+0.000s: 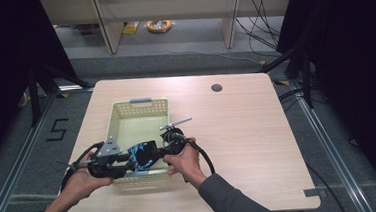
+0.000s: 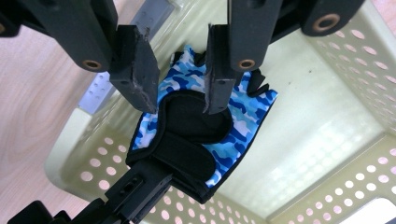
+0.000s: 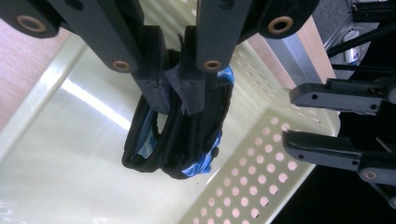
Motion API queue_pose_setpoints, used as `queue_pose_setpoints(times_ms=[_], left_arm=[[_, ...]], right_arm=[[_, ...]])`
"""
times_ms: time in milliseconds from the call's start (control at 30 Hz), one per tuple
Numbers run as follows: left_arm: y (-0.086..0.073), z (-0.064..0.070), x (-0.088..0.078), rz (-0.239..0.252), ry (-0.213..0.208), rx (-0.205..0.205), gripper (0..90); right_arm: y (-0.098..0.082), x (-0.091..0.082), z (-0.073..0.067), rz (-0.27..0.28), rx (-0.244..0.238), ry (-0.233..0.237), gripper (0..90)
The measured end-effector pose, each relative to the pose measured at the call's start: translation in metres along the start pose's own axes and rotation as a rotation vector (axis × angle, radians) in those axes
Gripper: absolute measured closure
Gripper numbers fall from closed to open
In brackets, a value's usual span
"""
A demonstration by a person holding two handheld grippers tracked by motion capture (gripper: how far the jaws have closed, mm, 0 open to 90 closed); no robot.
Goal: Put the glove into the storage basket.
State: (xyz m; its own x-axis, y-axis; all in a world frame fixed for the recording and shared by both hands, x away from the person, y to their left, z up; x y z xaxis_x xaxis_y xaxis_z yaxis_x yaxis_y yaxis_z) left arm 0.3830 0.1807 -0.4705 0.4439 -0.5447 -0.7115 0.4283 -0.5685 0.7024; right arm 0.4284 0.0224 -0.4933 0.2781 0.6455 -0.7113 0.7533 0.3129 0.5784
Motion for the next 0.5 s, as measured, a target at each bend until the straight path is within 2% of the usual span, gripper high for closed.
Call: queue_pose_setpoints(times_ms=[67, 133, 200, 300, 400, 467, 500], left_arm=[[0.0002, 0.0014, -0.0002, 0.000, -0.008, -0.005, 63.0], [0.0010, 0.0004, -0.0006, -0.002, -0.010, 0.016, 62.2], [0.0020, 0.0020, -0.0008, 0.008, -0.011, -0.001, 62.0], [0.0038, 0.0004, -0.0011, 0.017, 0.004, 0.013, 61.1], [0.0040, 0.0033, -0.0007, 0.017, -0.005, -0.002, 60.8], [0.0045, 0.0038, -0.0005, 0.018, -0.011, 0.006, 60.4], [0.0049, 0.0048, -0.0008, 0.021, -0.012, -0.004, 60.1]], right_arm=[[0.0001, -0.0002, 0.0015, 0.008, -0.020, -0.017, 81.8], [-0.0014, -0.0013, 0.0007, -0.007, -0.025, -0.021, 81.2], [-0.0016, -0.0016, 0.0012, -0.012, -0.052, -0.046, 79.5], [-0.0016, -0.0024, 0.0013, -0.027, -0.078, -0.070, 78.2], [0.0000, -0.0031, 0.0033, -0.029, -0.127, -0.108, 77.8], [0.0008, -0.0027, 0.0037, -0.034, -0.132, -0.116, 77.1], [-0.0004, -0.0047, 0.0019, -0.059, -0.097, -0.128, 76.8]])
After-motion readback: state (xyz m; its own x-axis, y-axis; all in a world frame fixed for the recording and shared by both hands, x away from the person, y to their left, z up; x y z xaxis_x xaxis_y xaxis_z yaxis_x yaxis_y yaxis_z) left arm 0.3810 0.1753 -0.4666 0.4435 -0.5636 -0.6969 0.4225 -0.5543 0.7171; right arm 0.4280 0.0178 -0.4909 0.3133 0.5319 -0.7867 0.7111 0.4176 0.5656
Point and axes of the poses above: each handheld gripper's, and its own axes: x roughly forward along the jaws, y roughly out of its top, z roughly to its right, the point moved 6 cm from there along x, roughly forward along the jaws, and after that the axes turned 4 degrees about -y, right-handed, at the moved point
